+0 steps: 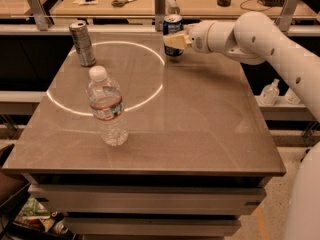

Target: Knock pepsi can over

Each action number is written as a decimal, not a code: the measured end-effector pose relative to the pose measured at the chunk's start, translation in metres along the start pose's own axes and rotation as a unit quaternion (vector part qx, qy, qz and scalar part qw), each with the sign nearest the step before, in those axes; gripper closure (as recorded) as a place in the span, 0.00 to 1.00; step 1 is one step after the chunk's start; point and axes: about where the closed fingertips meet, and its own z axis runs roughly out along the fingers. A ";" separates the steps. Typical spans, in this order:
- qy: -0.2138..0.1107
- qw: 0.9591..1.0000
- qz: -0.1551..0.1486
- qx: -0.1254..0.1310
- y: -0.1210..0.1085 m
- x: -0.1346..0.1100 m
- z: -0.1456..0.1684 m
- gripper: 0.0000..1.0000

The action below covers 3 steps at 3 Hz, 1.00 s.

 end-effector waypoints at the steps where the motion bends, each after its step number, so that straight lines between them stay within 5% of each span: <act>1: -0.003 1.000 -0.015 0.008 -0.005 -0.022 -0.011 1.00; 2: 0.021 0.999 -0.037 0.003 -0.005 -0.046 -0.020 1.00; 3: 0.081 0.995 -0.053 -0.009 -0.005 -0.056 -0.029 1.00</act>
Offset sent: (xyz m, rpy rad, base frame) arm -0.0083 -0.0266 0.0766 -0.1974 0.0164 0.0187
